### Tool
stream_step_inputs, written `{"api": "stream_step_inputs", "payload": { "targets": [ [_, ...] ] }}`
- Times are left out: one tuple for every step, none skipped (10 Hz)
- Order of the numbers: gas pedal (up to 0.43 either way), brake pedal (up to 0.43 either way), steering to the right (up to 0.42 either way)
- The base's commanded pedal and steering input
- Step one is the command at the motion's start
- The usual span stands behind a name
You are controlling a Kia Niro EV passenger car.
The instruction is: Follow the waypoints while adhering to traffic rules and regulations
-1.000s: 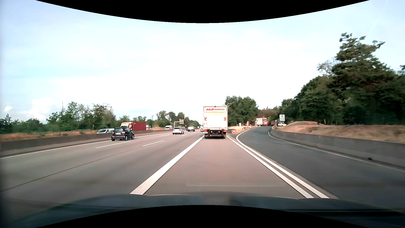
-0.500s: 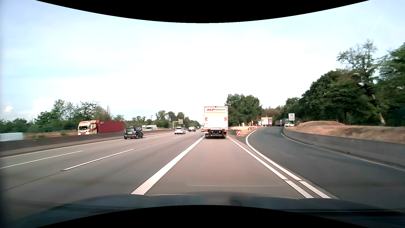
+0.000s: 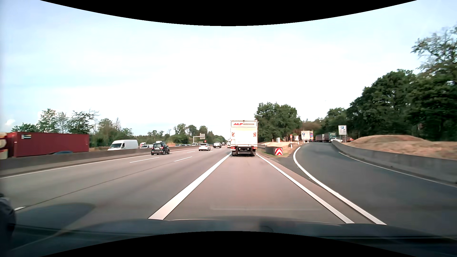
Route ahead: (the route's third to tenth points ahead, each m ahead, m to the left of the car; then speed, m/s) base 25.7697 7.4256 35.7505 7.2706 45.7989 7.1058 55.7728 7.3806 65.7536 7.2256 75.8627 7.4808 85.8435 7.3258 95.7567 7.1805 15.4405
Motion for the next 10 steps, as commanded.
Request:
{"api": "stream_step_inputs", "payload": {
  "targets": [
    [0.059,0.0,-0.004],
    [0.039,0.0,-0.004],
    [0.008,0.0,-0.004],
    [0.0,0.0,-0.004],
    [0.0,0.0,-0.004],
    [0.0,0.0,-0.005],
    [0.0,0.0,-0.004],
    [0.0,0.0,-0.005],
    [0.0,0.0,-0.005],
    [0.0,0.0,-0.005]
  ]
}}
